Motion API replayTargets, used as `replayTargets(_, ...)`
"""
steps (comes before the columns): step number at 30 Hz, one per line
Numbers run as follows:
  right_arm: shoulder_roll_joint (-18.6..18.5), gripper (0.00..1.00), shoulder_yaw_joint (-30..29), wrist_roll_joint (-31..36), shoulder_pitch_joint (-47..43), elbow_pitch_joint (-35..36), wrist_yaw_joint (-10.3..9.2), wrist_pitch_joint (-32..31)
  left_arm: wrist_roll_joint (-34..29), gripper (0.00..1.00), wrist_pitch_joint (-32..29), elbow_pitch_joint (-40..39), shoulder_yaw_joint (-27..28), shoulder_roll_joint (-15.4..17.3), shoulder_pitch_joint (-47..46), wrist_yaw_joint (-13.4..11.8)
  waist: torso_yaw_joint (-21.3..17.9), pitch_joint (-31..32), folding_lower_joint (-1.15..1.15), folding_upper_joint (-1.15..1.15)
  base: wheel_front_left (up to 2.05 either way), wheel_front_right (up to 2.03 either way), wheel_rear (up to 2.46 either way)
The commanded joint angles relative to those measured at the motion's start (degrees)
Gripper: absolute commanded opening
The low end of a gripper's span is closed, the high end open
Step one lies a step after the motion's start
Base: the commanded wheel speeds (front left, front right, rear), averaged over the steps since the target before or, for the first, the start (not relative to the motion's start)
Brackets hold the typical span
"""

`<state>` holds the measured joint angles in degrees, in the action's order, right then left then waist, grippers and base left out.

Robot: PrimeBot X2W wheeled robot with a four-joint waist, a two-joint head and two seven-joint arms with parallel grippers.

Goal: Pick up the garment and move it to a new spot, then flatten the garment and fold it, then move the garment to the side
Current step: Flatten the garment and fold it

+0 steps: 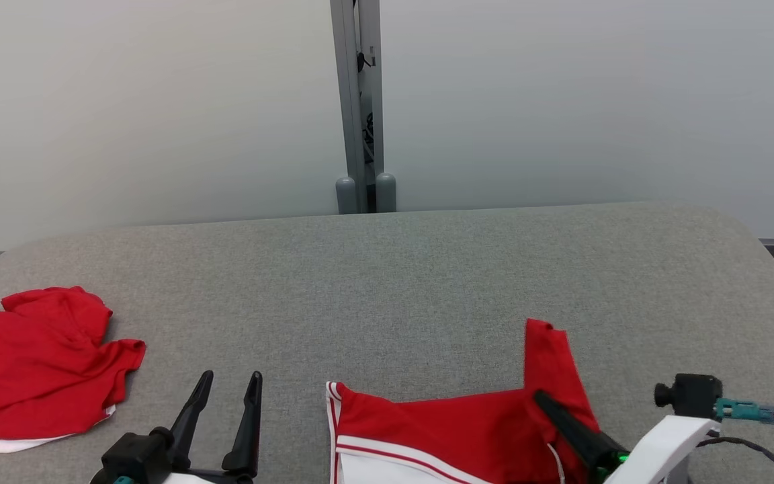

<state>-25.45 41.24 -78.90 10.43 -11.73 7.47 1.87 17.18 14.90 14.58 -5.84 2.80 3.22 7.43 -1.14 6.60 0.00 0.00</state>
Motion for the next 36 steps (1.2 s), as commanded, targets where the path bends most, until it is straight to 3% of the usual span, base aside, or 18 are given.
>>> replayTargets(1, 0.6, 0.0, 0.2, -1.0, -0.4, 0.7, 0.05, -0.4, 0.3, 1.0, 0.2, -0.2, 0.0, 0.2, -0.4, 0.0, 0.4, -0.1, 0.0, 0.0, 0.0, 0.0, 0.0)
replayTargets(9, 9.6, 0.0, 1.7, -6.9, 0.9, 0.9, 0.08, -1.1, 0.9, 1.0, 0.2, 0.1, 0.2, 0.2, -1.1, -0.3, 4.4, -1.3, 0.0, 0.0, 0.0, 0.0, 0.0)
replayTargets(20, 15.5, 0.0, 6.0, -4.3, 3.6, -13.6, 0.09, 0.6, 1.4, 1.0, 0.2, 1.2, -0.8, 0.2, -2.3, -0.2, 14.4, -3.9, 0.0, 0.0, 0.0, 0.0, 0.0)
replayTargets(21, 15.7, 0.31, 6.0, -4.7, 3.7, -14.4, 0.08, 0.7, 1.4, 1.0, 0.2, 1.3, -0.7, 0.2, -2.3, -0.2, 15.0, -4.0, 0.0, 0.0, 0.0, 0.0, 0.0)
replayTargets(22, 16.0, 0.8, 6.0, -5.0, 3.9, -15.0, 0.09, 0.9, 1.5, 1.0, 0.2, 1.3, -0.6, 0.2, -2.3, -0.2, 15.5, -4.1, 0.0, 0.0, 0.0, 0.0, 0.0)
replayTargets(23, 16.0, 0.8, 6.0, -5.0, 3.9, -15.0, 0.09, 0.9, 1.5, 1.0, 0.2, 1.3, -0.6, 0.2, -2.3, -0.2, 15.5, -4.1, 0.0, 0.0, 0.0, 0.0, 0.0)
replayTargets(24, 16.3, 1.0, 5.9, -5.3, 4.0, -15.6, 0.09, 0.7, 1.6, 1.0, 0.2, 1.4, -0.6, 0.2, -2.3, -0.2, 16.0, -4.2, 0.0, 0.0, 0.0, 0.0, 0.0)
replayTargets(36, 16.1, 1.0, 5.7, -7.1, 5.7, -13.0, 0.08, 0.5, 1.9, 1.0, 0.2, 4.0, -2.1, 0.2, -2.7, -0.1, 16.2, -3.3, 0.0, 0.0, 0.0, 0.0, 0.0)
